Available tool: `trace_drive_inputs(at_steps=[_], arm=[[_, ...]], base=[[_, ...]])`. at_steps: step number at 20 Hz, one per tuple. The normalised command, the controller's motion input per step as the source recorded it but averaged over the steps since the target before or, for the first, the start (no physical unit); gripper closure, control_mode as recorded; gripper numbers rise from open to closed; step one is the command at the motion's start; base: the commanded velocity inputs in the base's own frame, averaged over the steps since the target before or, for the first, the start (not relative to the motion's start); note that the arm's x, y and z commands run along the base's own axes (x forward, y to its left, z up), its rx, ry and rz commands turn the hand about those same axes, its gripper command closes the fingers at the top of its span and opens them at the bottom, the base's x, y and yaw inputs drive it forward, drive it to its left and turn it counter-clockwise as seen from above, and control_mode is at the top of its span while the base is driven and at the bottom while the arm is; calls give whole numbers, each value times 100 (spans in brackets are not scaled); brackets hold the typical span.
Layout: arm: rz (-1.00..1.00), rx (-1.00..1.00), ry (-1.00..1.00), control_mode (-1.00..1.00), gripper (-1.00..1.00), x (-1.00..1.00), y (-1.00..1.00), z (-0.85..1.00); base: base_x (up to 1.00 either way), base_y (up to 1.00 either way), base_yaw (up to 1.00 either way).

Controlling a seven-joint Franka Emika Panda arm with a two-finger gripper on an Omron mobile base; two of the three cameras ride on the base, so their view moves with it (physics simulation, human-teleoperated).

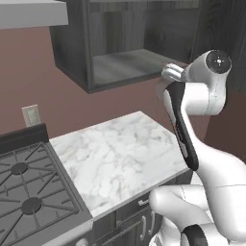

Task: Move the glass cup from next to the sink to the open cabinet. Then, move the bowl with the carrot to the fridge to clear the area for faucet cleaning.

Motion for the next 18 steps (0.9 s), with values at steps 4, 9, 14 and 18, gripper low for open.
trace_drive_inputs(at_steps=[4,9,14,18], arm=[[-23,11,-1,-100,100,-1,-3,79],[-7,14,-19,-100,100,-2,0,0],[-5,8,-26,-100,100,20,13,0],[0,7,-5,-100,100,61,34,-2]], base=[[0,0,0],[0,0,0],[0,0,0],[0,0,0]])
